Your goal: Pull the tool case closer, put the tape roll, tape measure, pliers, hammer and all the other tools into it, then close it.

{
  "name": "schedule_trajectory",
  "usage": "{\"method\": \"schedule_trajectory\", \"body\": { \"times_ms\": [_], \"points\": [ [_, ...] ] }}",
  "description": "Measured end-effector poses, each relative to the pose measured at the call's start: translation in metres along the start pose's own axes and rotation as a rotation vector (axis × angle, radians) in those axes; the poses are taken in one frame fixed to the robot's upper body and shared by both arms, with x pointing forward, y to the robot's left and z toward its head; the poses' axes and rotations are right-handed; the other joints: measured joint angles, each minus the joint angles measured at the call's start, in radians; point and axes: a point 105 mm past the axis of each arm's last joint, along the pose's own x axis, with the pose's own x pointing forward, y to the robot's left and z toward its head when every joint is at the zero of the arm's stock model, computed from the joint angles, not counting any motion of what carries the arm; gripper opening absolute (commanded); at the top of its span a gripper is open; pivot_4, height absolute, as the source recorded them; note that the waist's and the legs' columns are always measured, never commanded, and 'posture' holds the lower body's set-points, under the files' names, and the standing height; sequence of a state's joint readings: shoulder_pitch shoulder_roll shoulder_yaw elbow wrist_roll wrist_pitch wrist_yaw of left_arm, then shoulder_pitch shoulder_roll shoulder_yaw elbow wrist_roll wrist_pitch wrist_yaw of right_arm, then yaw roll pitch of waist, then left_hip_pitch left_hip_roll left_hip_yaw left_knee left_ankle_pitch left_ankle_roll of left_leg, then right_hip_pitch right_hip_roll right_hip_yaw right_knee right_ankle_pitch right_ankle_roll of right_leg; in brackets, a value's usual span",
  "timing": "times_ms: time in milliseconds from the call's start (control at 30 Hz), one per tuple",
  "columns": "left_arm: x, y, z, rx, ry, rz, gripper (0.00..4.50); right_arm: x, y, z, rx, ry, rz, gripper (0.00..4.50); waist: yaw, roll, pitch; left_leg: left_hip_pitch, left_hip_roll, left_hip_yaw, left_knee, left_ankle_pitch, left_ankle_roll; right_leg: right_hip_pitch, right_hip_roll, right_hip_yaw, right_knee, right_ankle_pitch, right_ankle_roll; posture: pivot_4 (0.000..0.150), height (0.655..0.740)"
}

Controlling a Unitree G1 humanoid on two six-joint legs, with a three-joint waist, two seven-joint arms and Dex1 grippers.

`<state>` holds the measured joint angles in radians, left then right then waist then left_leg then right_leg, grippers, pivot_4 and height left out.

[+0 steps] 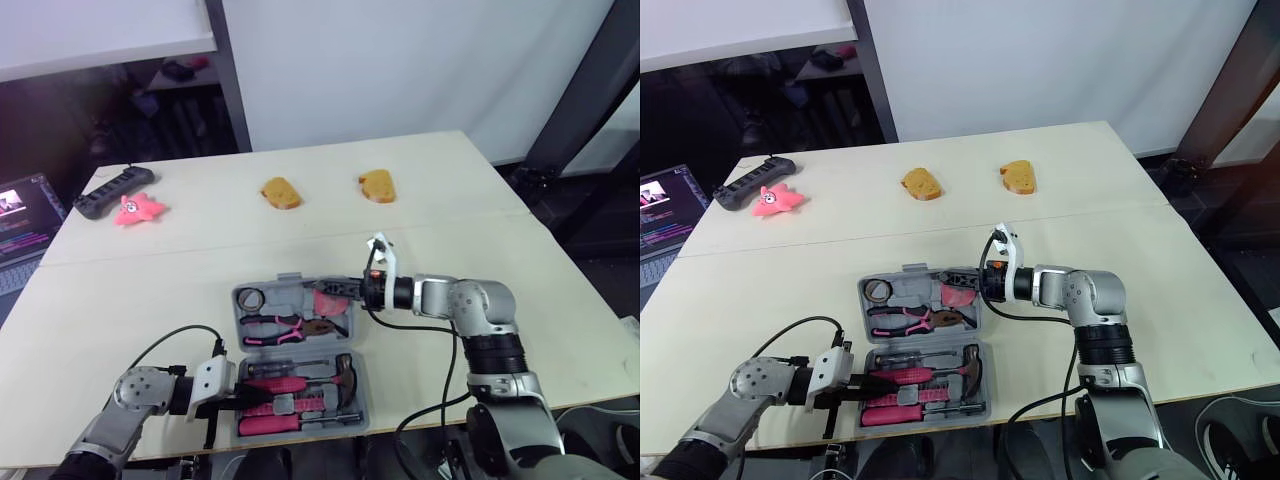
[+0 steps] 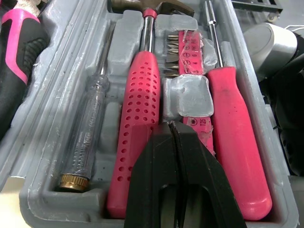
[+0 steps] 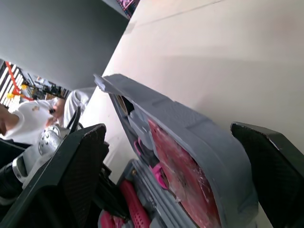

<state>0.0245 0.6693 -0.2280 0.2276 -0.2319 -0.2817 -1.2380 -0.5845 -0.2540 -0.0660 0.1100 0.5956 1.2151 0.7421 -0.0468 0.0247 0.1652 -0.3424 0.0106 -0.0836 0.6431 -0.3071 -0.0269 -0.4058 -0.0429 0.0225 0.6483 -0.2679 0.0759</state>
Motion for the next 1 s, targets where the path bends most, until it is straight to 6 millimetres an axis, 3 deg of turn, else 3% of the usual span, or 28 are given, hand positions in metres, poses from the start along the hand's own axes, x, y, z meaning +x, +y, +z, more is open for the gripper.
{"method": "schedule_trajectory", "body": {
  "times_ms": [233, 367, 467, 533, 667, 800, 1000],
  "points": [
    [-0.014, -0.001, 0.0, -0.187, -0.008, 0.059, 0.0, -0.001, 0.01, 0.0, -0.028, 0.006, 0.042, 4.46, -0.01, -0.009, 0.006, -0.006, 0.004, -0.002, 0.0, 0.0, 0.0, -0.006, 0.004, -0.001, 0.001, 0.003, -0.003, 0.15, 0.74],
    [-0.042, 0.011, 0.006, -0.308, -0.017, 0.184, 0.0, -0.007, 0.019, -0.003, -0.075, 0.032, 0.069, 4.46, -0.017, -0.014, 0.01, -0.017, 0.005, -0.002, 0.002, 0.0, 0.0, -0.019, 0.005, -0.001, 0.004, 0.005, -0.006, 0.15, 0.74],
    [-0.088, 0.014, -0.002, -0.408, 0.035, 0.323, 0.0, -0.018, 0.045, -0.008, -0.179, 0.072, 0.137, 4.46, -0.024, -0.017, 0.014, -0.02, 0.007, -0.002, 0.001, 0.0, 0.0, -0.022, 0.008, 0.0, 0.003, 0.004, -0.007, 0.15, 0.74],
    [-0.105, 0.01, -0.006, -0.439, 0.056, 0.36, 0.0, -0.026, 0.065, -0.012, -0.264, 0.104, 0.173, 4.46, -0.022, -0.016, 0.014, -0.022, 0.007, -0.002, 0.001, 0.0, 0.0, -0.023, 0.007, 0.0, 0.003, 0.004, -0.007, 0.15, 0.74],
    [-0.142, 0.004, -0.013, -0.486, 0.108, 0.432, 0.0, -0.045, 0.111, -0.053, -0.452, 0.261, 0.256, 4.46, -0.012, -0.021, 0.016, -0.031, 0.006, -0.004, 0.002, 0.0, 0.0, -0.03, 0.005, -0.003, 0.0, 0.004, -0.007, 0.15, 0.74],
    [-0.153, 0.009, -0.004, -0.453, 0.101, 0.437, 0.0, -0.07, 0.129, -0.08, -0.507, 0.338, 0.273, 4.46, 0.008, -0.024, 0.018, -0.031, 0.002, 0.0, 0.003, 0.001, -0.002, -0.028, -0.003, -0.005, -0.003, 0.003, -0.006, 0.15, 0.74],
    [-0.147, 0.003, 0.003, -0.424, 0.082, 0.362, 0.0, -0.111, 0.119, -0.065, -0.466, 0.194, 0.13, 4.46, 0.012, -0.035, 0.024, -0.03, 0.002, 0.002, 0.005, 0.001, -0.003, -0.024, -0.004, -0.004, -0.006, 0.003, -0.008, 0.15, 0.74]
  ]
}}
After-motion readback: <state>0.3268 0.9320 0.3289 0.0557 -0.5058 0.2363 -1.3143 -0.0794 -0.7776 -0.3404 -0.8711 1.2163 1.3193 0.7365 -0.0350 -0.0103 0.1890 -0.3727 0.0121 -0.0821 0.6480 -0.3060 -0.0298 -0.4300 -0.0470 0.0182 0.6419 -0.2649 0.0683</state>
